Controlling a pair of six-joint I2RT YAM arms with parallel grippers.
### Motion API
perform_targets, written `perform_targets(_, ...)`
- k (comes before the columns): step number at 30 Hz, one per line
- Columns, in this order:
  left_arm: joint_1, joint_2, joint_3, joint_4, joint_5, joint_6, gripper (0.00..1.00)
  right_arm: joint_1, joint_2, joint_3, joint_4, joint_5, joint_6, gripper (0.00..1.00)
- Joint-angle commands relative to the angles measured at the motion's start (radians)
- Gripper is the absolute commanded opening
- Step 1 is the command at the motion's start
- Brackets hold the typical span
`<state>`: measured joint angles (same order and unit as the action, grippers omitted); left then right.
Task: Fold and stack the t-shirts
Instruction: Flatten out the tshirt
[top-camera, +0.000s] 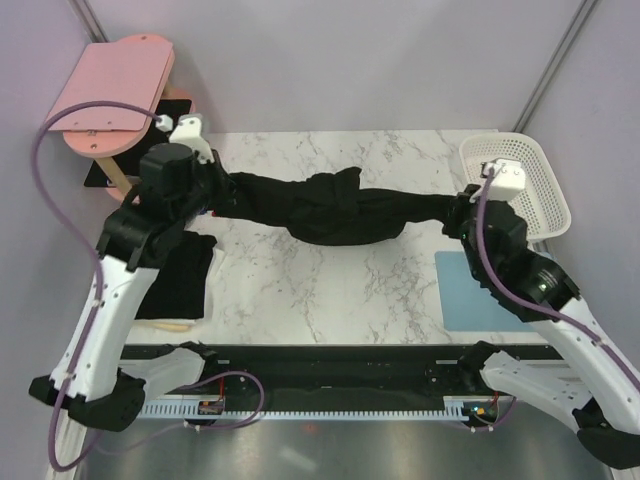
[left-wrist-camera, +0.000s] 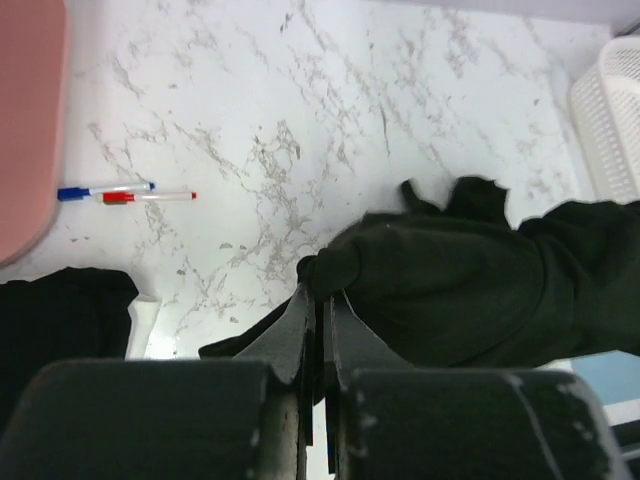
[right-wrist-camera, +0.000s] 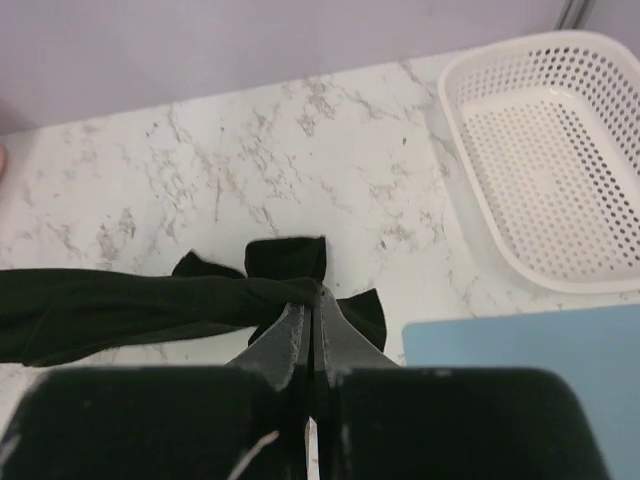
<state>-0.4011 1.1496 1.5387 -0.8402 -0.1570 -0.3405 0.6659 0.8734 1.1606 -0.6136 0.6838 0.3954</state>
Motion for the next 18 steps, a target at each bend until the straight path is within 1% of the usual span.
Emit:
perform_targets(1,0.002,-0.120,0.104,-0.126,-0.042,0.043,0.02,0.003,-0.097,0.073,0.032,-0.021,-0.108,0.00)
perform_targets(2,0.004,-0.131,0.159,-0.141,-0.045,0.043,0.02,0.003,-0.132,0.094,0.040,-0.035,-0.112,0.00)
perform_targets(4,0.004,-0.151,0.219,-0.177,-0.045,0.049,0.02,0.003,-0.157,0.120,0.057,-0.055,-0.124,0.00)
perform_targets(5,0.002,-0.152,0.278,-0.183,-0.041,0.051,0.02,0.003,-0.165,0.151,0.061,-0.061,-0.130,0.00)
perform_targets(8,0.002,-0.122,0.366,-0.198,-0.045,0.061,0.02,0.001,-0.142,0.200,0.066,-0.052,-0.151,0.00)
perform_targets(10,0.002,-0.090,0.382,-0.201,-0.053,0.069,0.02,0.003,-0.111,0.209,0.072,-0.021,-0.171,0.00)
perform_targets(13,0.002,0.013,0.373,-0.197,-0.043,0.066,0.02,0.003,-0.022,0.211,0.095,0.031,-0.194,0.00)
perform_targets(14,0.002,0.069,0.373,-0.180,-0.024,0.066,0.02,0.003,0.036,0.209,0.129,0.046,-0.208,0.00)
perform_targets(16,0.004,0.137,0.388,-0.157,-0.004,0.073,0.02,0.000,0.099,0.218,0.161,0.124,-0.237,0.00)
perform_targets(17,0.005,0.171,0.431,-0.154,0.017,0.075,0.02,-0.006,0.161,0.243,0.182,0.143,-0.247,0.00)
perform_targets(18,0.004,0.244,0.461,-0.154,0.030,0.078,0.02,-0.014,0.192,0.260,0.195,0.151,-0.257,0.00)
